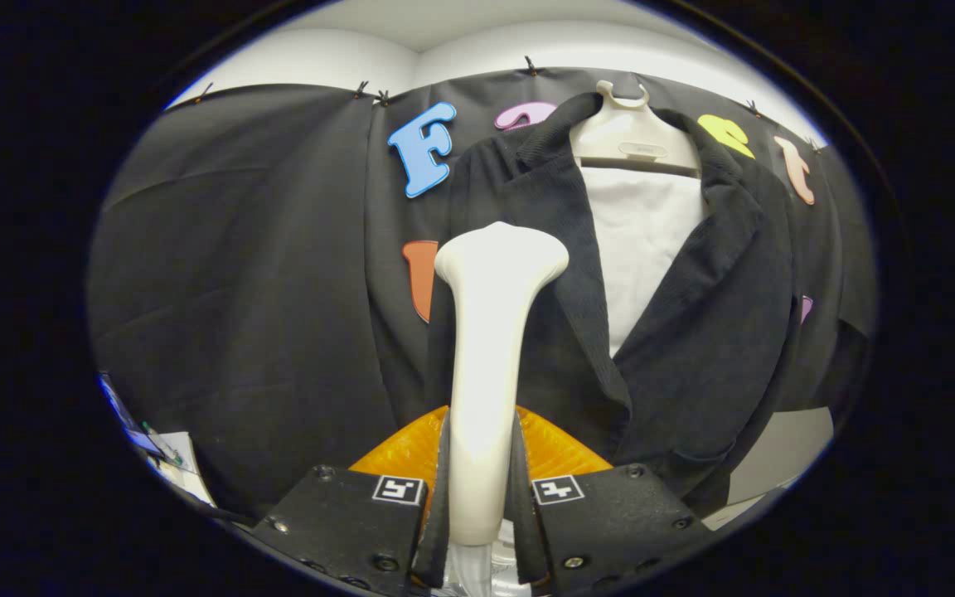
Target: Iron the clothes twice with a garment steamer, once on the left side and once on the right side.
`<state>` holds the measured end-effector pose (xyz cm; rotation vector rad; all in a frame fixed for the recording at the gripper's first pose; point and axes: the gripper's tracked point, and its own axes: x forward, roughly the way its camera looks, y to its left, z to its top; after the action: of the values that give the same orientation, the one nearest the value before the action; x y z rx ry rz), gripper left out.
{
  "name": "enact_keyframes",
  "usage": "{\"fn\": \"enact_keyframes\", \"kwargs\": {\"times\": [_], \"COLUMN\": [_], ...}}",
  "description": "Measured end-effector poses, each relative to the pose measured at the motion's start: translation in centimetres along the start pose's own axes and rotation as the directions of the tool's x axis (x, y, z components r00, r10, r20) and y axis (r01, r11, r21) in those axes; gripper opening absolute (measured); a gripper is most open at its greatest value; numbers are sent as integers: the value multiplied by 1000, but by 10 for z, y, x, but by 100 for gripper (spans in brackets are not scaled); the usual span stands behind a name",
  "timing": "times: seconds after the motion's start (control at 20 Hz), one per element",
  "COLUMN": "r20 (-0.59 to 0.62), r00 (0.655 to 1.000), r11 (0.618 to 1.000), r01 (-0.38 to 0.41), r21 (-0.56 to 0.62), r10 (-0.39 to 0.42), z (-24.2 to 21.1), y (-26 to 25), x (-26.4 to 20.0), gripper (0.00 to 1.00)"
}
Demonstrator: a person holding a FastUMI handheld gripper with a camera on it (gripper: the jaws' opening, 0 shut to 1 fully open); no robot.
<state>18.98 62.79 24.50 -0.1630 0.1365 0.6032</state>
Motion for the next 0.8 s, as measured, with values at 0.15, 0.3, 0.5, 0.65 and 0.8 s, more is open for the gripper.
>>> {"fn": "enact_keyframes", "kwargs": {"times": [0.15,0.3,0.5,0.65,0.8], "r20": [-22,-44,-79,-109,-137], "r00": [1000,999,997,994,990], "r11": [1000,1000,1000,1000,999], "r01": [-1,-2,-11,-13,-11], "r21": [-4,-1,11,21,33], "r10": [1,2,11,15,16], "z": [-13,-26,-42,-57,-77], "y": [-3,-6,-8,-11,-15], "x": [-1,0,2,1,-7], "gripper": [34,34,34,34,34]}}
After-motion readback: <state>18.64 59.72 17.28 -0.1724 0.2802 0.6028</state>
